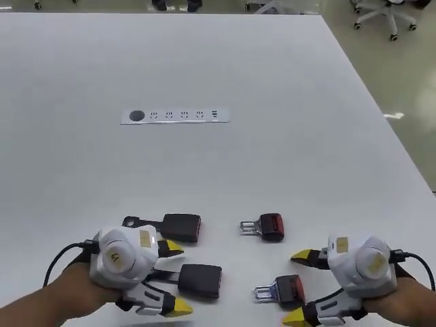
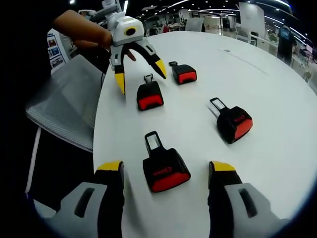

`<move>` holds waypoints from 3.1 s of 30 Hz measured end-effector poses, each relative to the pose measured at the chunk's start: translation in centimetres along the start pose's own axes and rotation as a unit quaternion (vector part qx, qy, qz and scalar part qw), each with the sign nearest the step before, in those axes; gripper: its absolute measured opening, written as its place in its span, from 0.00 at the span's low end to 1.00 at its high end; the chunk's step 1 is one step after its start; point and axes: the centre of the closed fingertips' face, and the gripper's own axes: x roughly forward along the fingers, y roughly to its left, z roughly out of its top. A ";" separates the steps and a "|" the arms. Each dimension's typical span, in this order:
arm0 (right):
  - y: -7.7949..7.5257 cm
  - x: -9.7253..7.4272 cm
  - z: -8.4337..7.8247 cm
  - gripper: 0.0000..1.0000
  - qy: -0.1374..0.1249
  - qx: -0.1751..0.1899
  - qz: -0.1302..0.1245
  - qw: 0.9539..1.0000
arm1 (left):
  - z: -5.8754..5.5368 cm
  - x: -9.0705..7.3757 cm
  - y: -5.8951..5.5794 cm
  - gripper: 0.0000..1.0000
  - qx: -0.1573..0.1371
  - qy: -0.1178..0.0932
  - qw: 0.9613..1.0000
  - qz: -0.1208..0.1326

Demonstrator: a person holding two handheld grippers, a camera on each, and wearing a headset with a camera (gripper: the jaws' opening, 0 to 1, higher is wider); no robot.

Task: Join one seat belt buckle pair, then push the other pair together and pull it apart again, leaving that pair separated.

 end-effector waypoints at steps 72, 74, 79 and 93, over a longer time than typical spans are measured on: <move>0.2 3.3 2.5 0.32 0.108 -0.107 0.026 0.988 | -2.2 1.7 1.0 0.32 0.096 0.078 0.992 -0.020; 0.0 3.6 2.8 0.32 0.103 -0.103 0.025 0.989 | -2.2 1.7 0.9 0.32 0.096 0.081 0.992 -0.020; 0.2 4.2 3.6 0.32 0.092 -0.104 0.027 0.990 | -2.4 1.8 1.1 0.32 0.097 0.084 0.991 -0.020; 0.6 5.9 4.4 0.32 0.087 -0.116 0.034 0.989 | -2.1 1.9 0.7 0.32 0.099 0.086 0.991 -0.015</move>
